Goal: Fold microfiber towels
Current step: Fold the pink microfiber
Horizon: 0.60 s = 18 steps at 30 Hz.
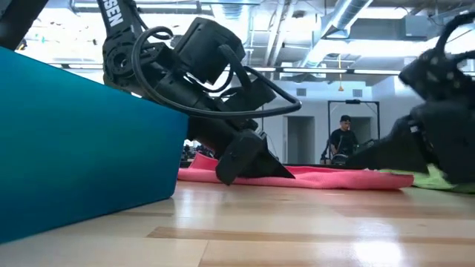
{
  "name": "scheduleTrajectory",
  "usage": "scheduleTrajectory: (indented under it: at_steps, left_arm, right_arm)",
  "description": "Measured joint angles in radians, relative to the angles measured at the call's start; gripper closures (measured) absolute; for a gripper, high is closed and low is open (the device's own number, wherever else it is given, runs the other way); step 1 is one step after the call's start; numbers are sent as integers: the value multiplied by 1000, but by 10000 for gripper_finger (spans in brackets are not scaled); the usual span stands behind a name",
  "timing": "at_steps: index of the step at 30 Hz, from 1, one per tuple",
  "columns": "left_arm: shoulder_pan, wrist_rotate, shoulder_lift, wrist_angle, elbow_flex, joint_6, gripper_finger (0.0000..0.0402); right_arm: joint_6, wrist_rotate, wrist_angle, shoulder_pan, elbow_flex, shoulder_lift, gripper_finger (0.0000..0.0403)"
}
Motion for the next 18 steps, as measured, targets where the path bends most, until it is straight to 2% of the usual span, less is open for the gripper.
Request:
scheduleTrajectory:
  at_steps: [3,6,10,15,18]
  left_arm:
    - [0,0,0,3,0,12,398]
    - [0,-16,-14,-4,-1,28,397]
    - [0,-27,-74,-12,-3,34,397]
    - [-8,-26,-113,-58,-1,38,397]
    - [-9,-39,-108,-97,-9,39,397]
  right_arm:
    - [48,-93,32,-3,0,58,337]
    - [168,-72,25,22,4,96,337]
    - [223,-28,-22,60,5,103,337]
    - [198,14,-105,79,-3,42,337]
    - [73,74,-103,68,0,-30,337]
